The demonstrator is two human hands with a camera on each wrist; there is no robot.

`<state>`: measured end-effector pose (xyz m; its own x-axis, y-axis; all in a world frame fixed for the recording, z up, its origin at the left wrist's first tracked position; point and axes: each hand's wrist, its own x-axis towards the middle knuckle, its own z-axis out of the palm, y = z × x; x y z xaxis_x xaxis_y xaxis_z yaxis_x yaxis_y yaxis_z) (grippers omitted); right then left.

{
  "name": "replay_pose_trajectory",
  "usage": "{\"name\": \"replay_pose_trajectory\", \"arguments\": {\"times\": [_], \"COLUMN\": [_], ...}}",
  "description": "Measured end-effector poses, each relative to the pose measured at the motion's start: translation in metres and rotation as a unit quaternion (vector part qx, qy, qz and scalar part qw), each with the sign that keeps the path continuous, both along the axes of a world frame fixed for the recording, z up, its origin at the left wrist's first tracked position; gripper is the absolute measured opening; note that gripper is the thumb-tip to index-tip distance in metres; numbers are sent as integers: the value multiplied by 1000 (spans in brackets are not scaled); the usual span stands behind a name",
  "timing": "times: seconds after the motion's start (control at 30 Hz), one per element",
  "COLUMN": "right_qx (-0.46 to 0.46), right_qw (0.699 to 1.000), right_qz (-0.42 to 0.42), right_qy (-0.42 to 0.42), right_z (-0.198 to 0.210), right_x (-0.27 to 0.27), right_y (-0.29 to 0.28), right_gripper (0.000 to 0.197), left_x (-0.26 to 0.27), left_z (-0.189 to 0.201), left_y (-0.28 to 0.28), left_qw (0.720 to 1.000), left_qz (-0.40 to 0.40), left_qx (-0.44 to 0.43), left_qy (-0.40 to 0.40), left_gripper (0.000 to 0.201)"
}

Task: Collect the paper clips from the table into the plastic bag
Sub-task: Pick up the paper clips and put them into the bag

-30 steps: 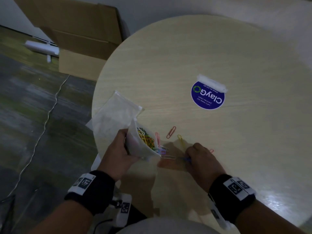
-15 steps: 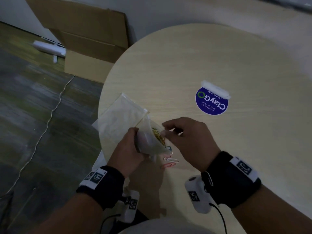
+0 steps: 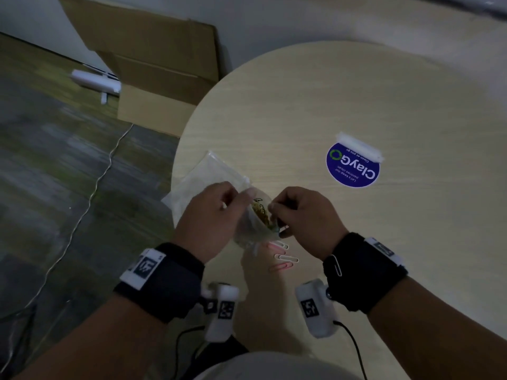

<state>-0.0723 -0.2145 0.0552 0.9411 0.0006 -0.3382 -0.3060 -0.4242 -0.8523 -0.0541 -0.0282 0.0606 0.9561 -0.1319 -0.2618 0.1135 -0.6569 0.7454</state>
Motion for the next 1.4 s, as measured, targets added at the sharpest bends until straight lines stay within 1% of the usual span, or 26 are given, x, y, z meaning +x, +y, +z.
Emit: {"name": "replay_pose_trajectory", "arguments": {"times": [0.03, 0.1, 0.17, 0.23, 0.3, 0.33, 0.43, 0.5, 0.57, 0.63, 0.67, 0.7, 0.77, 0.83, 0.9, 1.0, 1.03, 1.1, 1.2, 1.27, 1.3, 1.33, 1.4], "right_qx": [-11, -47, -92, -133, -143, -143, -141, -113, -30, 63, 66, 46, -11, -47, -73, -126, -126, -87, -45, -54, -68, -86, -115], "right_qw": [1000, 999, 995, 987, 981, 980, 985, 990, 998, 994, 992, 994, 998, 999, 995, 982, 980, 985, 994, 997, 997, 996, 992], "right_qz": [4, 11, 32, 54, 54, 56, 72, 69, 62, 59, 67, 70, 49, 25, 23, 64, 82, 92, 36, 9, 9, 13, 11], "right_qy": [-3, -14, -30, -74, -123, -127, -74, -51, 5, 72, 81, 69, 28, -12, -58, -123, -128, -116, -91, -50, -33, -27, -43], "right_z": [0, 1, 7, 17, 25, 25, 15, 6, -1, -8, -12, -16, -18, -14, -3, 14, 17, 22, 19, 11, 6, 2, -1], "right_x": [0, 1, 0, -2, -4, -2, 3, 6, -2, -14, -20, -25, -28, -27, -24, -14, -10, -5, -2, 0, 0, 1, 1], "right_y": [1, -2, -4, -5, -3, -2, 0, -4, -9, -10, -10, -10, -8, -10, -13, -9, -7, -5, -7, -6, -3, 0, 2], "right_gripper": [14, 15, 15, 15, 15, 15, 14, 12, 21, 38, 43, 43, 28, 13, 9, 8, 9, 14, 18, 24, 26, 24, 11], "left_x": [2, 7, 7, 4, 0, 1, 8, 13, 13, 13, 13, 13, 13, 13, 14, 14, 14, 15, 15, 15, 15, 15, 14], "left_z": [-1, -2, 1, 11, 22, 25, 22, 16, 11, 7, 5, 5, 5, 5, 5, 6, 7, 7, 5, 4, 4, 4, 8], "left_y": [-5, -9, -2, 8, 12, 11, 8, 4, 3, 1, -1, -3, -5, -5, -4, -5, -5, -4, -1, 0, 0, 0, 0], "left_qw": [999, 996, 997, 999, 999, 999, 998, 998, 999, 999, 999, 998, 998, 998, 998, 999, 999, 998, 997, 996, 996, 996, 997], "left_qz": [-12, -43, -45, -39, -42, -44, -48, -43, -27, -15, -12, -9, -3, 0, -6, -20, -22, -21, -16, -12, -13, -15, -21], "left_qx": [27, 71, 50, 16, -3, -1, 33, 29, 11, -6, -12, -14, -20, -22, -19, -18, -20, -29, -50, -57, -56, -54, -48], "left_qy": [17, 33, 30, 10, 3, 7, 37, 40, 41, 43, 48, 52, 57, 58, 55, 46, 45, 48, 58, 62, 64, 64, 57], "left_gripper": [45, 44, 39, 39, 44, 45, 44, 44, 41, 40, 39, 38, 38, 37, 37, 39, 40, 40, 40, 40, 40, 40, 41]}}
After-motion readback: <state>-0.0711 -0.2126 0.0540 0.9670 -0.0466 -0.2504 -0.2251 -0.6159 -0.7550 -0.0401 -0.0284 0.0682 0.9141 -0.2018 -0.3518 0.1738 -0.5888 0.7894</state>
